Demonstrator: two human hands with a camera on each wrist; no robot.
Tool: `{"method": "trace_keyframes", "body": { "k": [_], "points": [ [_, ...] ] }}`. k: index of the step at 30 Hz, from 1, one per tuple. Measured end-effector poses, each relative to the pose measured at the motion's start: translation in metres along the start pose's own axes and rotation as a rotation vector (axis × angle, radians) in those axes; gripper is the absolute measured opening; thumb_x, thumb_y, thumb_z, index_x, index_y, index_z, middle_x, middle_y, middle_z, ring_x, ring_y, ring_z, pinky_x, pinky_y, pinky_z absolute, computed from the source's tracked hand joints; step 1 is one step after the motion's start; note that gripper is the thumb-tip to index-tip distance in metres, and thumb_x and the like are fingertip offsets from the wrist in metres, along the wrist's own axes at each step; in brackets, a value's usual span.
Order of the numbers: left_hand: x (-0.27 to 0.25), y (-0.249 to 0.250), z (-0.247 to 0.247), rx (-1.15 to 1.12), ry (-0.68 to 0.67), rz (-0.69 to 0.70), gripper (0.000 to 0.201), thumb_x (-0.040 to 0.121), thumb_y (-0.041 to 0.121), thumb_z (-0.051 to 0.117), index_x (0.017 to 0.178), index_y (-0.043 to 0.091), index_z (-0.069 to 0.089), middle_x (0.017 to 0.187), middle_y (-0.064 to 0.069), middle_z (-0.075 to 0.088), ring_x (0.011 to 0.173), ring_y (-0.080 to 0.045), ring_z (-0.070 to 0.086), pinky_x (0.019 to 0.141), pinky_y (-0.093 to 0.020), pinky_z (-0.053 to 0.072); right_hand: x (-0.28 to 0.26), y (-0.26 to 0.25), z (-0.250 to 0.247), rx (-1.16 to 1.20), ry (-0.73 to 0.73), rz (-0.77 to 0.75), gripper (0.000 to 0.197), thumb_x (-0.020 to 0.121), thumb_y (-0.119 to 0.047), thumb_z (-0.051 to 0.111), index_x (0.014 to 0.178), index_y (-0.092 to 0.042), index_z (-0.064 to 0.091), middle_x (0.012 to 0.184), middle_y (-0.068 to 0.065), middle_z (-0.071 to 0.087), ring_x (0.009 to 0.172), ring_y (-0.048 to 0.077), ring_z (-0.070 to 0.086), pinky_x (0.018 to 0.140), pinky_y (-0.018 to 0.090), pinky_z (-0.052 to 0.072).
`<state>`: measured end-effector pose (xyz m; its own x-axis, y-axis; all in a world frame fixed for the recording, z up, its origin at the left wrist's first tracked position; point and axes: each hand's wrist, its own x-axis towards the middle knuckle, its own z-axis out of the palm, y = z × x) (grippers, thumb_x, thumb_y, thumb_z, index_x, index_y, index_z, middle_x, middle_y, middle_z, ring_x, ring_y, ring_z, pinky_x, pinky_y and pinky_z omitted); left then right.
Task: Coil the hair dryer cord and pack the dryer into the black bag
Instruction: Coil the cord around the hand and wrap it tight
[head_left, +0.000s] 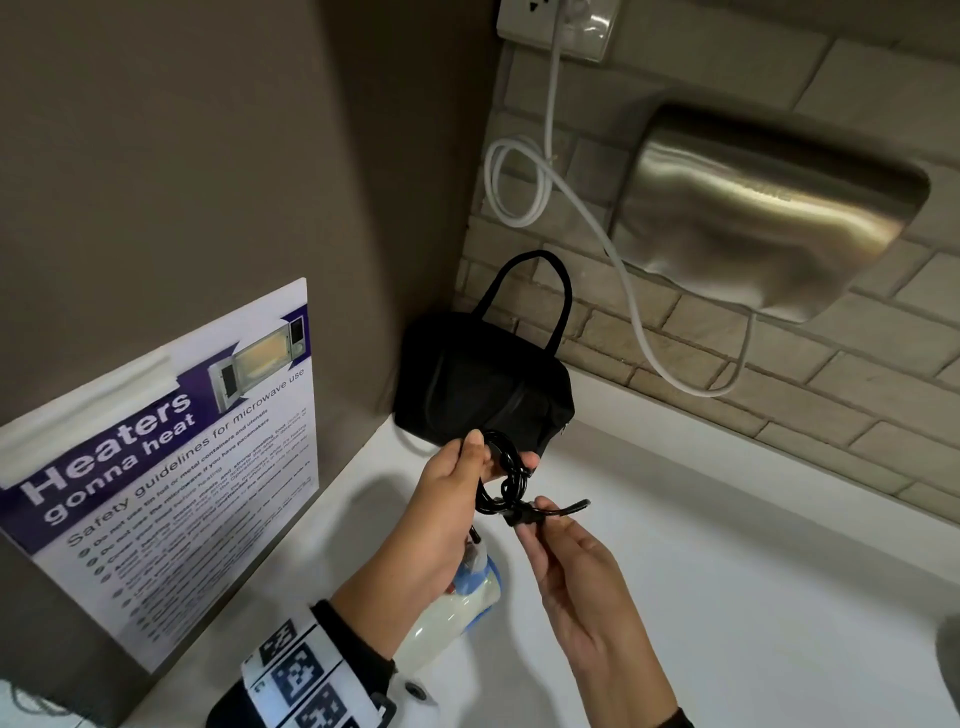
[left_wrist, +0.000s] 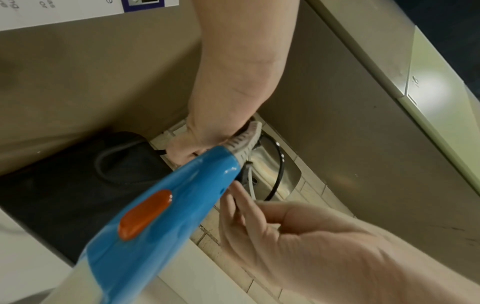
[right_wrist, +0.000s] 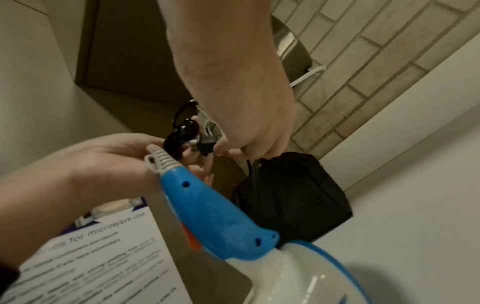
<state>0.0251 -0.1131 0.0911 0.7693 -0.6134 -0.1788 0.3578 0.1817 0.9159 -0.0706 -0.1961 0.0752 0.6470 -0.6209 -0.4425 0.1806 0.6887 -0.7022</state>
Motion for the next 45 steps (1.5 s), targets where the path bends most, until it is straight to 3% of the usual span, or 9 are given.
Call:
{"method": "trace_keyframes", "body": {
  "k": [6,13,22,27,32,35,39,42,45],
  "points": [
    [-0.001,-0.005,0.003,-0.028,0.026,0.014,0.038,0.102,0.038,0.033,0.101,0.011,0.060,0.094,0.004,0.077,0.101,-0.022,0.068,0.107,-0.045,0.039,-0.011,-0.003,0.022,0.081,0.027,0.027,0.020,0.095,0.009,0.041,0.093,0.006,0.061,0.064,0.007,0.073,0.060,0.013,0.072,0.055,0.022,0.059],
    [0.000,-0.004,0.003,-0.073,-0.008,0.058,0.037,0.103,0.035,0.031,0.104,0.010,0.058,0.103,0.002,0.075,0.098,-0.007,0.068,0.087,-0.024,0.043,-0.013,0.003,0.026,0.228,0.042,0.140,0.021,0.095,0.008,0.040,0.090,0.010,0.061,0.069,0.018,0.072,0.060,0.020,0.072,0.060,0.028,0.060],
    [0.002,-0.008,0.004,-0.124,0.035,0.011,0.038,0.102,0.031,0.033,0.115,0.013,0.064,0.117,-0.003,0.070,0.114,-0.017,0.061,0.105,-0.032,0.041,-0.008,0.007,0.025,0.239,0.040,0.167,0.023,0.095,0.009,0.041,0.087,0.010,0.063,0.073,0.017,0.074,0.065,0.020,0.073,0.071,0.031,0.057],
    [0.002,-0.009,0.005,-0.181,0.004,0.001,0.036,0.103,0.028,0.031,0.108,0.008,0.060,0.114,-0.007,0.071,0.112,-0.023,0.063,0.101,-0.037,0.045,-0.002,0.011,0.022,0.265,0.043,0.166,0.023,0.095,0.010,0.040,0.089,0.008,0.062,0.078,0.017,0.074,0.066,0.019,0.073,0.062,0.027,0.060],
    [0.005,-0.016,0.004,-0.015,0.016,0.016,0.037,0.101,0.042,0.030,0.105,0.024,0.062,0.110,-0.001,0.073,0.113,-0.020,0.063,0.109,-0.045,0.037,-0.002,0.007,0.024,0.231,0.037,0.151,0.027,0.094,0.013,0.037,0.084,0.007,0.061,0.070,0.014,0.074,0.063,0.016,0.073,0.065,0.028,0.059],
    [0.003,-0.017,0.003,0.105,0.063,0.031,0.031,0.099,0.047,0.031,0.104,0.037,0.060,0.111,0.008,0.069,0.113,-0.011,0.060,0.101,-0.035,0.042,-0.001,0.003,0.026,0.311,0.015,0.198,0.025,0.093,0.014,0.037,0.086,0.009,0.061,0.071,0.020,0.072,0.062,0.023,0.073,0.063,0.032,0.059],
    [-0.004,-0.015,0.004,0.260,0.025,0.095,0.031,0.102,0.040,0.027,0.120,0.030,0.051,0.109,0.015,0.063,0.089,0.019,0.056,0.071,-0.002,0.043,-0.002,0.000,0.027,0.274,-0.047,0.221,0.028,0.093,0.014,0.035,0.093,0.012,0.063,0.080,0.020,0.073,0.068,0.023,0.074,0.062,0.029,0.061],
    [0.003,-0.015,0.000,0.213,0.008,0.040,0.044,0.093,0.058,0.030,0.127,0.036,0.049,0.126,0.014,0.061,0.118,-0.004,0.054,0.102,-0.033,0.041,-0.002,-0.001,0.025,0.142,-0.071,0.141,0.042,0.093,0.012,0.038,0.067,0.004,0.070,0.069,0.010,0.074,0.064,0.013,0.072,0.063,0.021,0.059],
    [0.006,-0.014,0.001,0.040,0.000,-0.057,0.045,0.092,0.056,0.034,0.124,0.031,0.054,0.122,0.004,0.067,0.117,-0.017,0.060,0.103,-0.052,0.039,0.002,0.001,0.021,0.120,-0.099,0.123,0.034,0.095,0.011,0.037,0.077,0.004,0.065,0.069,0.008,0.073,0.060,0.010,0.069,0.062,0.018,0.058]
  ]
}}
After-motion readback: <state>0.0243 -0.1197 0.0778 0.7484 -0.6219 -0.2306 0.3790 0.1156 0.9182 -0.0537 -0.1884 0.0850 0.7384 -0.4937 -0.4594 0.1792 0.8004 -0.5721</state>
